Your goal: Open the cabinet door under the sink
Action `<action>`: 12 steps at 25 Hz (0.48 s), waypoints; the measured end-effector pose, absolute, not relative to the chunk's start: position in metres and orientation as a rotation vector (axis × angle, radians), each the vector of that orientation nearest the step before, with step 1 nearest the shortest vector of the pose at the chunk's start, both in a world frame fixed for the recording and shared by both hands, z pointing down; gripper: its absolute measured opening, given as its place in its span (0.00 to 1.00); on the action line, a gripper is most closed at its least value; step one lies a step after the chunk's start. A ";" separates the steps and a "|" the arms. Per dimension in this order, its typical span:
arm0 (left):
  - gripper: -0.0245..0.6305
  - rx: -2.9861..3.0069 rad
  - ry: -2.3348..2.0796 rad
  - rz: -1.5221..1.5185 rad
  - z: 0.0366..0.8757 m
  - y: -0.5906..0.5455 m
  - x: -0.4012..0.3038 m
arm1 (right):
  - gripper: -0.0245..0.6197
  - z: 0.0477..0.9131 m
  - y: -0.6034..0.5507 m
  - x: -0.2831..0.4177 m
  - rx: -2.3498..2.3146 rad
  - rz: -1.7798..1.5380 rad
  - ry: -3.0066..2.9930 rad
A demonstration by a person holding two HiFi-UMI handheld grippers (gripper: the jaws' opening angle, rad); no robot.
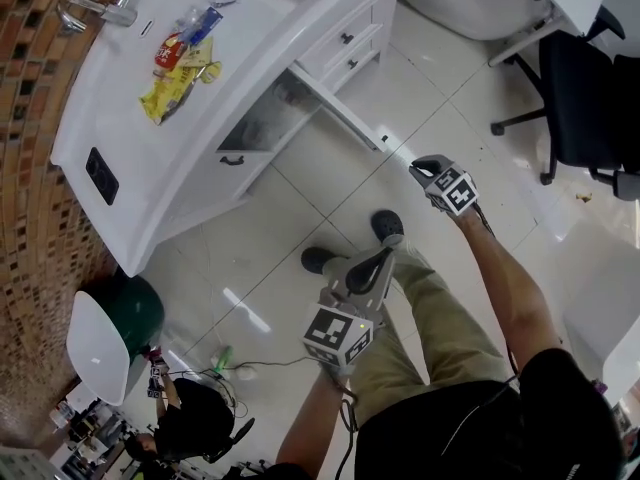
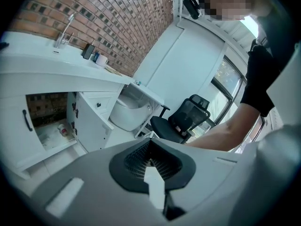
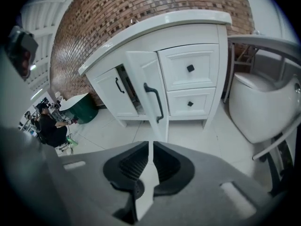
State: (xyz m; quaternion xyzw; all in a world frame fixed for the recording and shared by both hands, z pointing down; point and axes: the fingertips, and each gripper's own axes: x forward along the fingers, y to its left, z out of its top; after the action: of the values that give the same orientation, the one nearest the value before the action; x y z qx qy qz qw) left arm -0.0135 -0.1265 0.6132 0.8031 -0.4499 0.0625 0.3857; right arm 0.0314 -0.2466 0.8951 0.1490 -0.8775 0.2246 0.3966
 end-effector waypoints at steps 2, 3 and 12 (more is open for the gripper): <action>0.06 2.047 -1.154 0.177 0.603 -0.123 -0.015 | 0.07 0.883 -0.222 0.060 0.396 0.607 -2.221; 0.06 2.046 -1.160 0.185 0.596 -0.121 -0.016 | 0.06 0.875 -0.209 0.074 0.398 0.635 -2.218; 0.06 2.043 -1.287 0.200 0.512 -0.099 -0.014 | 0.02 0.742 -0.138 0.083 0.145 0.734 -2.347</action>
State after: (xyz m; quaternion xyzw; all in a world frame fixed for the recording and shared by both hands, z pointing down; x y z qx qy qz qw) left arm -0.0142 -0.0988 0.5119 0.7893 -0.4974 0.0771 0.3516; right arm 0.0831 -0.1375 0.7424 0.0554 -0.8984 0.2809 0.3329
